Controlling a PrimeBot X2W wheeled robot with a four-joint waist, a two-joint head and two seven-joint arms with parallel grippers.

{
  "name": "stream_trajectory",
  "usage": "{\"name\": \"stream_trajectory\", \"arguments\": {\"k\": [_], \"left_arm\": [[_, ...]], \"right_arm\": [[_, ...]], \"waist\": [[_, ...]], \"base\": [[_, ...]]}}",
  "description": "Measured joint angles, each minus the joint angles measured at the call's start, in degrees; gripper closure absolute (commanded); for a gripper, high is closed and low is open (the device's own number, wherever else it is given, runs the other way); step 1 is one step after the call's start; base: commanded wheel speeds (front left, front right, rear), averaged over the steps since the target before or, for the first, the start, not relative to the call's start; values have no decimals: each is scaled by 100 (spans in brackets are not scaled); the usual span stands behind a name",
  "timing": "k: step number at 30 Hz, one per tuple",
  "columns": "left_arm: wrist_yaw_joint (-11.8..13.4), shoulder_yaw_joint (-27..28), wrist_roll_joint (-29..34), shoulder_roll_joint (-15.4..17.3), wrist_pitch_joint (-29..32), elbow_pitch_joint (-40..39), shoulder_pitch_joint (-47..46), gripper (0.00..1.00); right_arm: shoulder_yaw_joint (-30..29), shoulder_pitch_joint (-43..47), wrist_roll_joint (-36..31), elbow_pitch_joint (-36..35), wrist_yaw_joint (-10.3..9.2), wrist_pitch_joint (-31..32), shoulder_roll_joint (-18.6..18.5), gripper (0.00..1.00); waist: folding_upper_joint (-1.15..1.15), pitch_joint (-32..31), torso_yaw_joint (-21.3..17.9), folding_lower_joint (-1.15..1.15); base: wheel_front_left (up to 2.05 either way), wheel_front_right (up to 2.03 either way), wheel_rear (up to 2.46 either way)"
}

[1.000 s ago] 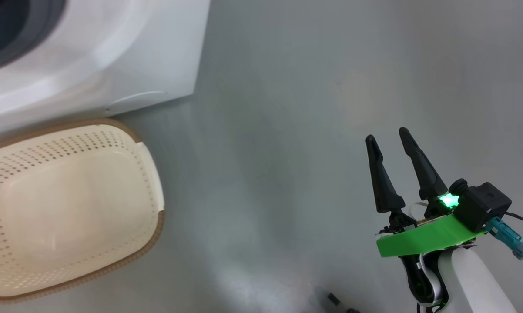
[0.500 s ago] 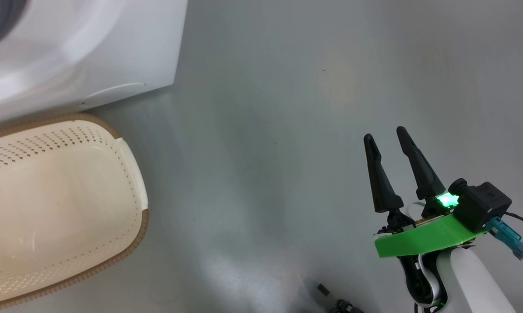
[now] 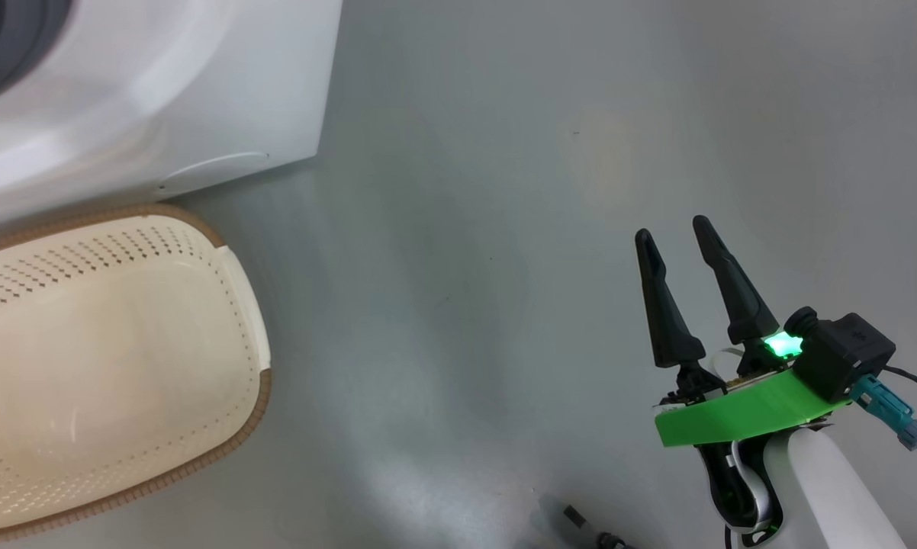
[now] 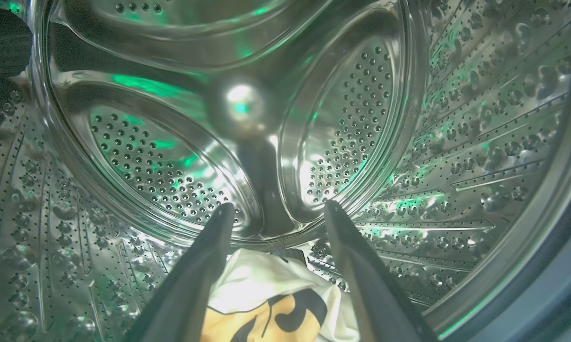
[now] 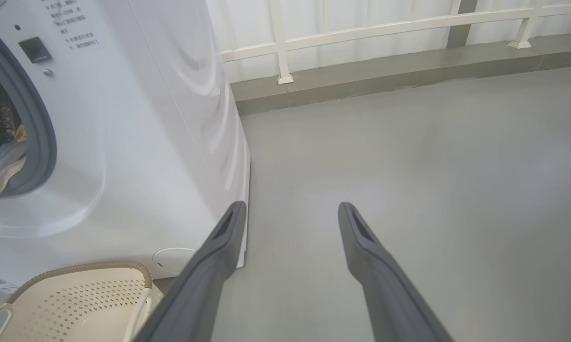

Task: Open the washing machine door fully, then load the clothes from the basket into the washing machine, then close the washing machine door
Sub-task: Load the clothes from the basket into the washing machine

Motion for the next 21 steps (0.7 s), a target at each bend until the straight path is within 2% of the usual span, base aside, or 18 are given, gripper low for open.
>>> {"name": "stream_trajectory", "arguments": {"k": [7,16,21], "left_arm": [[-24,153,-8,-270,0,-288,598,0],[-108,445,-20,-711,0,-1007,2025,0],[-131,613,4,-982,1,-1392,2745,0]], "right_arm": [[-67,-5,-18,13,0,0,0,0],[-201,2,-185,82,0,0,-4,0],[-277,23,-253,149,0,0,-137,0]], "waist": [[0,-173,57,0],[0,-576,241,0],[0,-850,387,-1]], "base": [[0,0,0],[0,0,0],[0,0,0]]}}
